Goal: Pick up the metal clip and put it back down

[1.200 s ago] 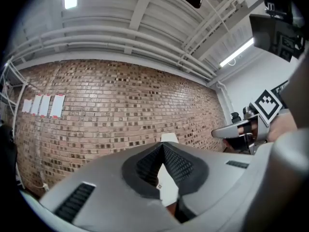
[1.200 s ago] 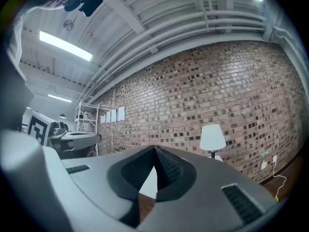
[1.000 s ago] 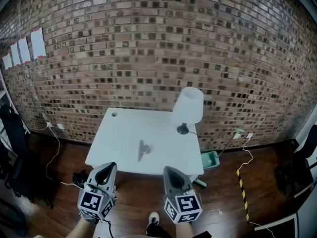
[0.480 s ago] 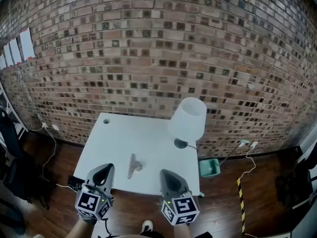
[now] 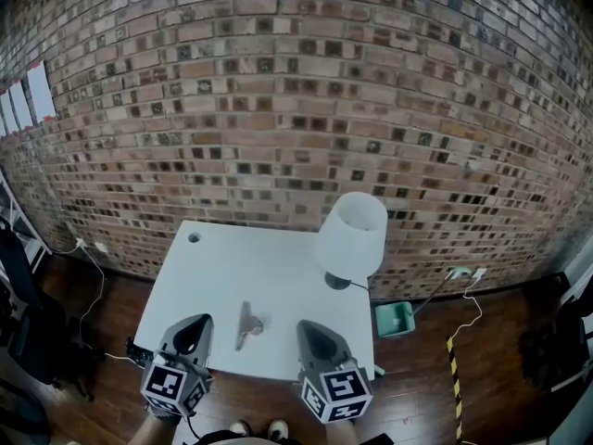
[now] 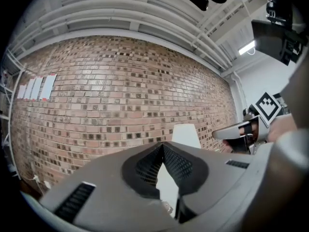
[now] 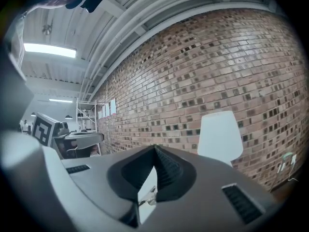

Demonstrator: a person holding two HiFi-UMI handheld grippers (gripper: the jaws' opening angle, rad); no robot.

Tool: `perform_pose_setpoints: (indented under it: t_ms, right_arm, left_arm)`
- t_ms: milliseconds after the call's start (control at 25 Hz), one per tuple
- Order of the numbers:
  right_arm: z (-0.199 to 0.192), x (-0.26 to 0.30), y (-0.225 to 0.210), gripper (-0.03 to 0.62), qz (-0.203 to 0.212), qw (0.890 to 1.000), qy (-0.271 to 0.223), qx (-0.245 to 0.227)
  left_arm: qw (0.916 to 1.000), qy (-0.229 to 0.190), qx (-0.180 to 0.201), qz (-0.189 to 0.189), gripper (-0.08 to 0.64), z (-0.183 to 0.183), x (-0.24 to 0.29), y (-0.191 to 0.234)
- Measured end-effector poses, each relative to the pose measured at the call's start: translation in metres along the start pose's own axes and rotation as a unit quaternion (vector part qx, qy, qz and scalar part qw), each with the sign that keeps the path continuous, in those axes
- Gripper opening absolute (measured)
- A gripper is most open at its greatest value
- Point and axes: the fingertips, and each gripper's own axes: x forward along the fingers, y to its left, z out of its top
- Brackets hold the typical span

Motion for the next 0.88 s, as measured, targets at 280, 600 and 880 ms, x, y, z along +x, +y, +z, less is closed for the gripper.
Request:
perform_pose_setpoints:
  t_ms: [280, 600, 880]
  right_arm:
    - [-0.003, 0.008, 0.001, -0.017, -0.031, 0.999, -0.001, 0.014]
    - [-0.018, 0.010, 0.000, -0.017, -0.058, 0.998, 0.009, 0.034]
    - [-0.042, 0.006, -0.008, -0.017, -0.081, 0.995, 0.025, 0.059]
  left_arm:
    - [0.9989, 0.028, -0.010, -0.035, 0.025, -0.016, 0.018, 0.002]
    - [0.9728, 0.226, 0.043, -0.030, 0.218, -0.107, 0.062, 0.006]
    - [0.9216, 0.364, 0.110, -0.078, 0.239, -0.205, 0.097, -0.022]
